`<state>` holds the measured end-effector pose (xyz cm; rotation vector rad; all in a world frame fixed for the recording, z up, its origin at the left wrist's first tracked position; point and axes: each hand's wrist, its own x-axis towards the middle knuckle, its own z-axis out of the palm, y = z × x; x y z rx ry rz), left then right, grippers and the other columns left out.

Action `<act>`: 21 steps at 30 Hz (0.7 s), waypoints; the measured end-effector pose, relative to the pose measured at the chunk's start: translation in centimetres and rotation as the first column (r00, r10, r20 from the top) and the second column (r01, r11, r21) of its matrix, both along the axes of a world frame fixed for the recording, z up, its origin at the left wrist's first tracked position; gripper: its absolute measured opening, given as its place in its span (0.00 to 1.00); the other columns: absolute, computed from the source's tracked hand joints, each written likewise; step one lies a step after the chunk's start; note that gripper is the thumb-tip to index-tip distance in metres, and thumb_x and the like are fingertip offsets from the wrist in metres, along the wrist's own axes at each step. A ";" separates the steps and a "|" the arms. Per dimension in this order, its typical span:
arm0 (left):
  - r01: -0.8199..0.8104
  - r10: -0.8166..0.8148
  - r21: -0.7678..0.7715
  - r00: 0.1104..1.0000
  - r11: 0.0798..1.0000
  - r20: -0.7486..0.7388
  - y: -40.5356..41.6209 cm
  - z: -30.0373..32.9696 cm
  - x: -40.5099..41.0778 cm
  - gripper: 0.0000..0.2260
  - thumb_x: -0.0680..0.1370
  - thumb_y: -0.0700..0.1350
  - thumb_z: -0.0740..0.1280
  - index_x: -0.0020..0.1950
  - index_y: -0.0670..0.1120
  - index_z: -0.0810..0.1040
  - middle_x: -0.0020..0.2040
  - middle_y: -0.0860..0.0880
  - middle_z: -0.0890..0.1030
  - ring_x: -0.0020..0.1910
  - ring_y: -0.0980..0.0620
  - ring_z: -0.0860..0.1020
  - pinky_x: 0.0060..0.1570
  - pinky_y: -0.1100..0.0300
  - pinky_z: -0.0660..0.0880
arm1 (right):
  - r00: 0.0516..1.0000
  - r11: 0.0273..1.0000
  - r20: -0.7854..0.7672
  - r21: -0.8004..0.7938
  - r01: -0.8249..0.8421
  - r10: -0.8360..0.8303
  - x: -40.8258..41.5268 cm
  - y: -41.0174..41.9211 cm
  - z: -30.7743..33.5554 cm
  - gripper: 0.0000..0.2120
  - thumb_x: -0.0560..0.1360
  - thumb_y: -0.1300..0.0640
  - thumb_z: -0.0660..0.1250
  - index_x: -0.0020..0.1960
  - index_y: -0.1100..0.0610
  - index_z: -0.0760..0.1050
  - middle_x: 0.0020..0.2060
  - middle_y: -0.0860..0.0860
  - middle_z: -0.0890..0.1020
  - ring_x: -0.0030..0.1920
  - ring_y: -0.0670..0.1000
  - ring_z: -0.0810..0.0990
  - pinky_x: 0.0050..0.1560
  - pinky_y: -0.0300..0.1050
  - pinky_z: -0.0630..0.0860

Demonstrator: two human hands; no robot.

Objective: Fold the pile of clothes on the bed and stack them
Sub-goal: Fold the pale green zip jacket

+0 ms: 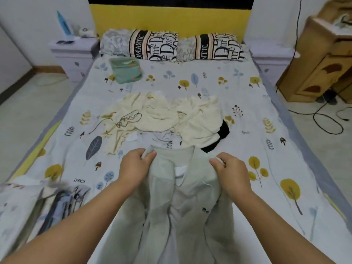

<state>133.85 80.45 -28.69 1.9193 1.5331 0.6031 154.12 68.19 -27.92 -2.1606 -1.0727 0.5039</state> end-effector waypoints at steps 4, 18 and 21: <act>0.004 0.000 -0.051 0.996 0.999 0.084 4.0 -4.9 2.3 0.20 0.76 0.49 0.66 0.28 0.44 0.64 0.26 0.48 0.65 0.28 0.51 0.65 0.29 0.58 0.58 | 0.998 0.998 0.023 0.035 0.056 -0.057 2.4 3.8 -5.1 0.19 0.77 0.53 0.63 0.29 0.52 0.62 0.24 0.46 0.68 0.27 0.44 0.65 0.28 0.42 0.57; 0.111 -0.132 -0.102 0.965 0.989 -0.227 10.2 -22.5 4.7 0.06 0.78 0.41 0.61 0.42 0.42 0.69 0.36 0.46 0.74 0.38 0.45 0.70 0.35 0.57 0.58 | 0.989 0.997 0.143 -0.051 0.052 -0.044 5.5 10.5 -22.3 0.10 0.80 0.58 0.55 0.40 0.57 0.63 0.27 0.50 0.67 0.28 0.48 0.64 0.27 0.44 0.56; -0.012 0.025 0.101 0.991 0.995 -0.135 12.9 -21.9 5.4 0.05 0.79 0.40 0.58 0.43 0.42 0.67 0.34 0.47 0.70 0.37 0.47 0.68 0.33 0.59 0.54 | 0.966 0.997 0.248 0.021 0.069 -0.072 7.6 13.5 -21.3 0.11 0.80 0.57 0.56 0.39 0.58 0.62 0.28 0.49 0.66 0.28 0.48 0.63 0.30 0.47 0.53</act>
